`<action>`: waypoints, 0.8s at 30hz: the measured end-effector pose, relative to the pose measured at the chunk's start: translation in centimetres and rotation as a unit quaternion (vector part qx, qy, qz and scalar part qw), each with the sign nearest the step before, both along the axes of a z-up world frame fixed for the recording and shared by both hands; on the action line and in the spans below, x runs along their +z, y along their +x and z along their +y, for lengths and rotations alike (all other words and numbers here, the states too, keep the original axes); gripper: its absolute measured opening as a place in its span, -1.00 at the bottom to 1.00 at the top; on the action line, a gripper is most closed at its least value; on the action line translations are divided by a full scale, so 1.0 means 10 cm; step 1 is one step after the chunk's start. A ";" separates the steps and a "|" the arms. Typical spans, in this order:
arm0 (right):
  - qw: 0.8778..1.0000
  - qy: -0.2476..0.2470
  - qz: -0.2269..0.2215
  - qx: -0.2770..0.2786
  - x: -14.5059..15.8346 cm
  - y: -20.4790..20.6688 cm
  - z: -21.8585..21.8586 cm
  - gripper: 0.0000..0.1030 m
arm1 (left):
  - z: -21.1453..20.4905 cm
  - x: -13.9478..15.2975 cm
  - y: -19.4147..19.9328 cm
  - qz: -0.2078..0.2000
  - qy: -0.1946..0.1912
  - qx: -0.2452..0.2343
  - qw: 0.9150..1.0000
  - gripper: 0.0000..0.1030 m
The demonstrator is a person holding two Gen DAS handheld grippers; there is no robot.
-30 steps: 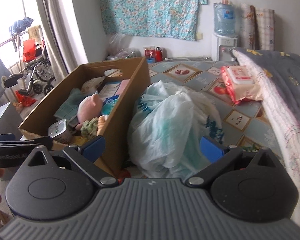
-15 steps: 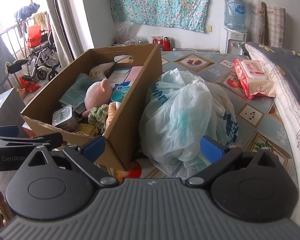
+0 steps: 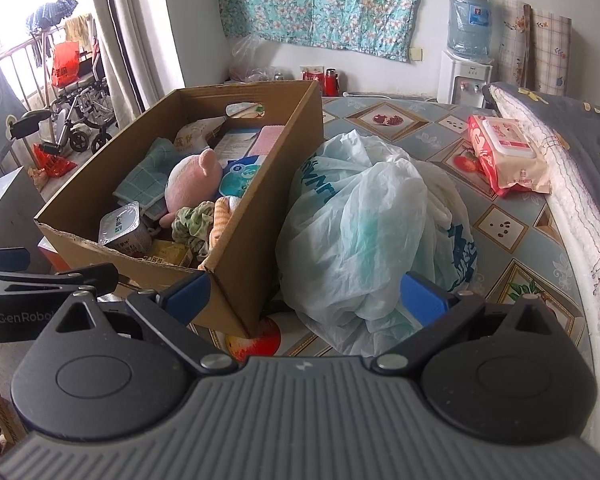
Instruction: Organize soft objects
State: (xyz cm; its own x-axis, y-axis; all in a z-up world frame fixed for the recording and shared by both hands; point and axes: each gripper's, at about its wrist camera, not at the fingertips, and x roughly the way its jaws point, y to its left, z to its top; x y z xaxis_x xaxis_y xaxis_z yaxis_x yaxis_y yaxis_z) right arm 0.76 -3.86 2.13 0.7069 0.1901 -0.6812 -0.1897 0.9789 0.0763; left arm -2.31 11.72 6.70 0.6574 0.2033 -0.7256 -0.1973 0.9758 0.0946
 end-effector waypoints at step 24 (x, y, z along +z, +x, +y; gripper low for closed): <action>1.000 -0.004 0.002 -0.002 -0.01 -0.01 0.01 0.98 | 0.01 -0.01 -0.01 0.001 -0.002 0.001 1.000 0.95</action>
